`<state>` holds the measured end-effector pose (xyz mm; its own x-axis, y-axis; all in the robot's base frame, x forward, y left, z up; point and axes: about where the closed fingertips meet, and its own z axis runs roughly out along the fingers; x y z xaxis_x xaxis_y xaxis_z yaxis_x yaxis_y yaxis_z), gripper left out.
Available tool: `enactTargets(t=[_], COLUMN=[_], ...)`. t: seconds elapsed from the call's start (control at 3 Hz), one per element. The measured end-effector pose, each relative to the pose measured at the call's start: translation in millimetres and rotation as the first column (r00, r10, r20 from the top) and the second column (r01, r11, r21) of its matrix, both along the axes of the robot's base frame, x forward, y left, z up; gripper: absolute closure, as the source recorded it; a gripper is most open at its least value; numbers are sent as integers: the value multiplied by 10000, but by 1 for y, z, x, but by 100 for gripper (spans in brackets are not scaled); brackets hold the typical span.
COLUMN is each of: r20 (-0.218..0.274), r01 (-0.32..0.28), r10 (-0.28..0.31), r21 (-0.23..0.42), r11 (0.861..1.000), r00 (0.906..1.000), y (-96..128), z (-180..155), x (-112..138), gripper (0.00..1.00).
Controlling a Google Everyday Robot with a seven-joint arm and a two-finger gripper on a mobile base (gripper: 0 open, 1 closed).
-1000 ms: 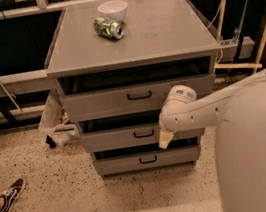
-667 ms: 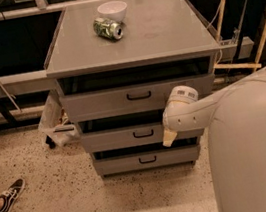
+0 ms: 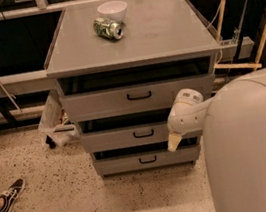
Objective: Open middle drawer
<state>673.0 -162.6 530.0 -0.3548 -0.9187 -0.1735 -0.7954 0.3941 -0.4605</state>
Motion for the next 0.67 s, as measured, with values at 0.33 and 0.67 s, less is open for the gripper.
enactTargets(t=[0.33,0.67], r20=[-741,-818], r01=[892,1774], r10=[-900,-1815], r21=[-146,-550], r11=[9959,9826], r00=[9932,9800], y=[-50,-97], z=[-33,-45], x=[-16,-12], gripper=[0,0])
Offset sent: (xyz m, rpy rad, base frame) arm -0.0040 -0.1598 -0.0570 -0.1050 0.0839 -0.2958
